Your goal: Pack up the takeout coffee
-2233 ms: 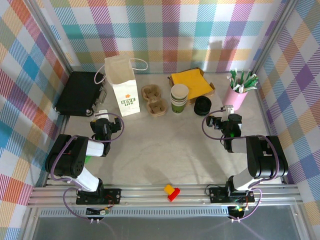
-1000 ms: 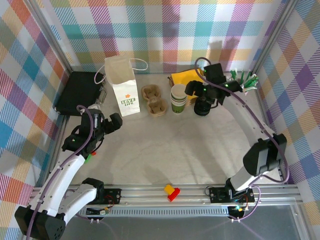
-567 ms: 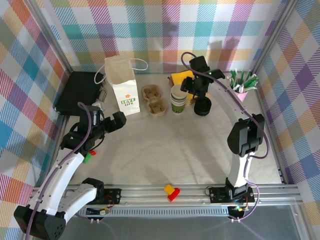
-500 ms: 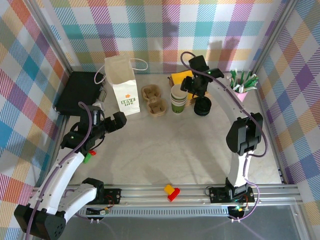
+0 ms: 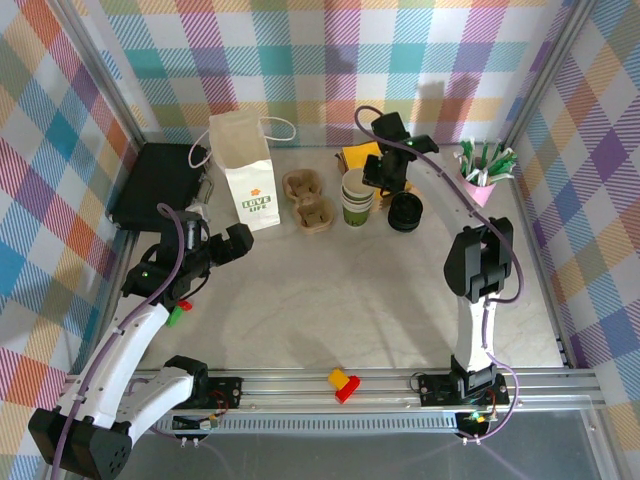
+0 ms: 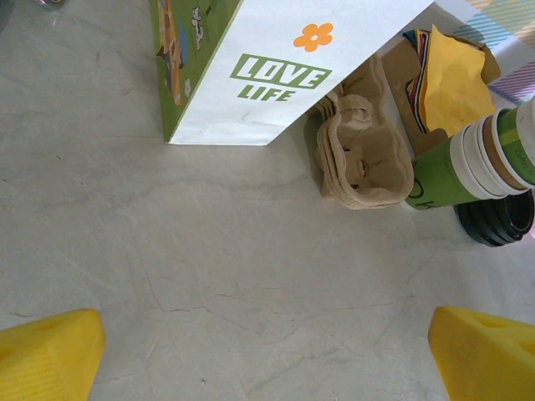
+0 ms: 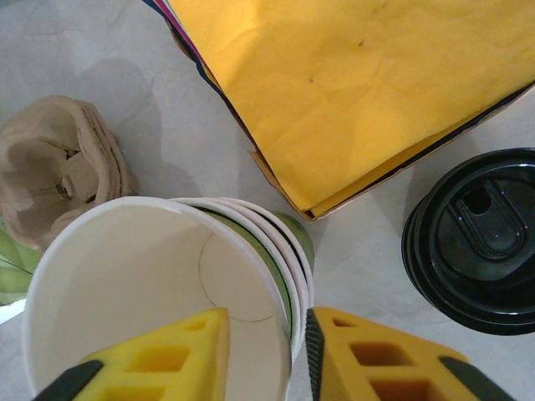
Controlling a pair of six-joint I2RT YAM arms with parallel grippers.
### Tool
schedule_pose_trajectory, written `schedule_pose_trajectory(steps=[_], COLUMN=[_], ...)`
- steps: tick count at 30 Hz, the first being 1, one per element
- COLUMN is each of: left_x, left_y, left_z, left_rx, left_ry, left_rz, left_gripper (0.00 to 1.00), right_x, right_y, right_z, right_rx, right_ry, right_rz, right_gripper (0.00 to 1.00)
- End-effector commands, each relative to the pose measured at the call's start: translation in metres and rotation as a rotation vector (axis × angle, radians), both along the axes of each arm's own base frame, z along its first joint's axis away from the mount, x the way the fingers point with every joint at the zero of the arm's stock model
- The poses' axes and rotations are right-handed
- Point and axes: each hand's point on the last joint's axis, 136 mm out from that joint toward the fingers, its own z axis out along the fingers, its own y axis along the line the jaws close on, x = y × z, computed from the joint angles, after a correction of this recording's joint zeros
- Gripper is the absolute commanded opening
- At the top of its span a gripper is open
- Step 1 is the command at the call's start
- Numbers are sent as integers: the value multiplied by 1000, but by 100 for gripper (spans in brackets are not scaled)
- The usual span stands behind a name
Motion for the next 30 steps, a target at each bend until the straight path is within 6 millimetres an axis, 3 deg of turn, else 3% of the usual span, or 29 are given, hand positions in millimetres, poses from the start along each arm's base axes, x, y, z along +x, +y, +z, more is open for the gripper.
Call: schedule_pose_trajectory(steps=[1, 9, 16, 24, 30], left_x=[0, -2, -2, -2, -3], left_y=[-1, -1, -2, -3, 1], left_z=[6, 5, 9, 17, 30], left_rx=[10, 9, 4, 6, 17], left_ry=[-23, -18, -29, -40, -89], left_rz=[-17, -15, -24, -31, -26], left_gripper=[99, 99, 99, 99, 99], right_x=[1, 0, -1, -11, -35], right_y=[5, 5, 4, 0, 7], right_z=[5, 11, 37, 90, 142], right_rx=[-1, -32, -53, -44, -16], right_ry=[-2, -16, -62, -133, -209], right_rz=[19, 34, 58, 78, 141], right_gripper=[28, 14, 8, 7, 7])
